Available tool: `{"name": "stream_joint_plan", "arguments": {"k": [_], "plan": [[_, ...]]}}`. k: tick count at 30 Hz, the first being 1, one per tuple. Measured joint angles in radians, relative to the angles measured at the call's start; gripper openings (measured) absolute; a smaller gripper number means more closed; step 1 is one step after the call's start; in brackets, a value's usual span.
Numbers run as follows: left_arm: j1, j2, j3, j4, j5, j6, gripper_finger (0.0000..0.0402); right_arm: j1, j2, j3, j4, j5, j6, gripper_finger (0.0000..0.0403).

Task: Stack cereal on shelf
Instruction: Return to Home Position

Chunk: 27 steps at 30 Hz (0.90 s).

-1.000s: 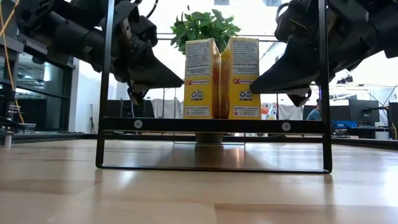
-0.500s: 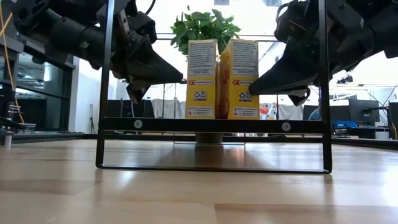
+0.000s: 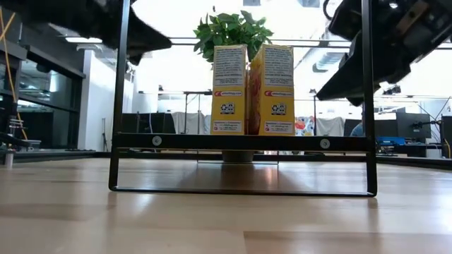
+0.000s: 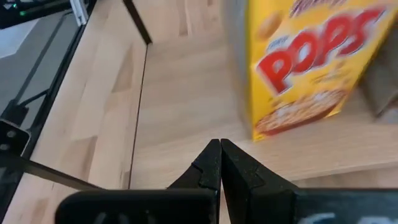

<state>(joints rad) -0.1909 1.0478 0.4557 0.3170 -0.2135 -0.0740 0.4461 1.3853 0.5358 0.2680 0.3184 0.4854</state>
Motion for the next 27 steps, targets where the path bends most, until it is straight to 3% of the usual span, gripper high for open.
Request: {"name": "stream_joint_plan", "arguments": {"k": [4,9,12,20,27], "plan": [[0.079,-0.137,-0.126,0.05,0.022,0.001,0.0001,0.0,-0.05,0.0,-0.026,0.015,-0.022,0.0],[0.176,-0.279,-0.299,0.21,0.236,0.003,0.0,0.0,-0.086,0.0,-0.059,0.015,-0.023,0.0],[0.237,-0.335,-0.356,0.22,0.317,0.006,0.0,-0.001,-0.099,0.0,-0.068,0.018,-0.04,0.0],[0.315,-0.445,-0.444,0.173,0.345,-0.028,0.0,0.0,-0.205,0.0,-0.218,0.031,-0.003,0.0],[0.315,-0.501,-0.444,0.161,0.344,-0.011,0.0,0.032,-0.383,-0.02,-0.432,0.147,0.012,0.0]]}}
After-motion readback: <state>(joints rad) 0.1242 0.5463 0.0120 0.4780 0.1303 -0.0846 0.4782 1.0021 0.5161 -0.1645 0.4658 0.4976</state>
